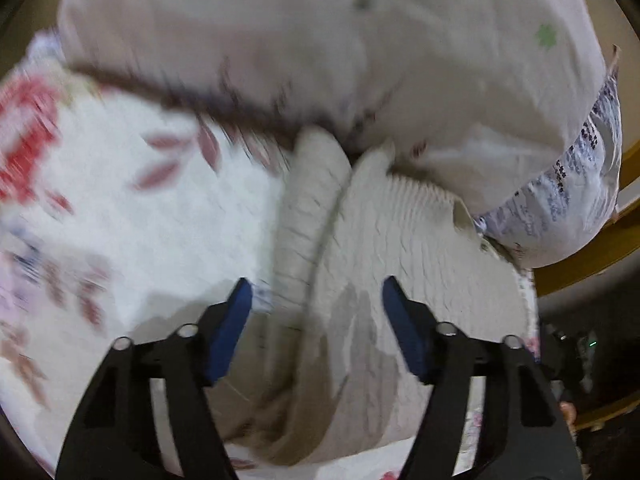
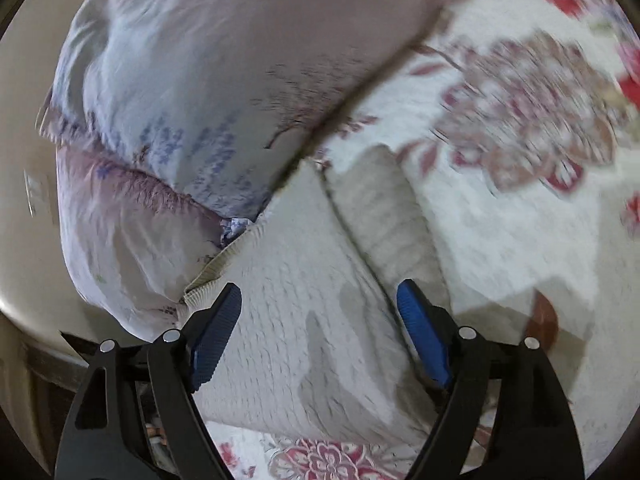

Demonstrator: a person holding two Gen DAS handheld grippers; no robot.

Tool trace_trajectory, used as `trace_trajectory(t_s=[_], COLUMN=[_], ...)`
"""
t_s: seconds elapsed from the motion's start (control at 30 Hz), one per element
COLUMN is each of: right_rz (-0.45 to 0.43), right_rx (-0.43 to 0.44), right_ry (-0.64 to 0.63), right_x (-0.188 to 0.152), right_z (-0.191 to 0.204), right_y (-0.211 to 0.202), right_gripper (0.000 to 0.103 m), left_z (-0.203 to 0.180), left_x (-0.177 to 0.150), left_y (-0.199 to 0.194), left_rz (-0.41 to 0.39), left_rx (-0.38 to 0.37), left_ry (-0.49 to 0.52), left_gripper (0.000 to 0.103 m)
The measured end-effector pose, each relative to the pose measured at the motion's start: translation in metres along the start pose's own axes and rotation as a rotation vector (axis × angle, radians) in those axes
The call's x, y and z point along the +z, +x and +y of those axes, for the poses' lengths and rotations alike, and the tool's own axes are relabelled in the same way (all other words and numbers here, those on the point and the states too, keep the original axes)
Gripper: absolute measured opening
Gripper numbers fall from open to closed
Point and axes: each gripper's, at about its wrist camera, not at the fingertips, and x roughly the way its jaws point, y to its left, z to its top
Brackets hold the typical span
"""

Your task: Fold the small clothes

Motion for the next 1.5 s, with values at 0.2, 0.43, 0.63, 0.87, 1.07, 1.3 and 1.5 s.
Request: trace_trajectory(t_s=[0.2, 0.43, 0.63, 0.87, 1.07, 1.3, 1.5], right_rz=[0.031, -0.003, -0.011, 0.096, 0.212, 0.237, 0.241], right_rx=[0.017, -0.014, -0.030, 0.026, 0.035, 0.055, 0.197], right_ry=[-0.025, -0.092, -0.072, -0.027, -0.066, -0.100, -0.308], right_x=[-0.001, 0.010, 0.032, 0.040, 0.036, 0.030, 0.008], right_z=[-0.001, -0.007, -0.021, -0.036, -0.032, -0.014, 0.055], right_y=[-0.004, -0.037, -0.043, -0.036, -0.003, 0.015, 0.002], right_gripper=[0.082, 0.082, 0.082, 0.092, 0.091, 0.026, 0.023], left_z=[-0.020, -0.166, -0.322, -0.252, -0.230, -0.248, -0.221], left_x=[-0.002, -0.016, -0.071, -0.062, -0.087, -0.104, -0.094], left_y=[0.021, -0.006, 0.081, 0.059, 0.109, 0.135, 0.068], left_rz=[-0.008, -0.089, 0.174, 0.006, 0.173, 0.181, 0.145], left_rx=[-0.052, -0.347, -0.544, -0.297, -0.075, -0.147, -0.250], left_ry=[-0.075, 0.107, 0.281, 0.187, 0.244, 0.233, 0.322], left_gripper=[0.019, 0.018, 0.028, 0.083, 0.083, 0.054, 0.039])
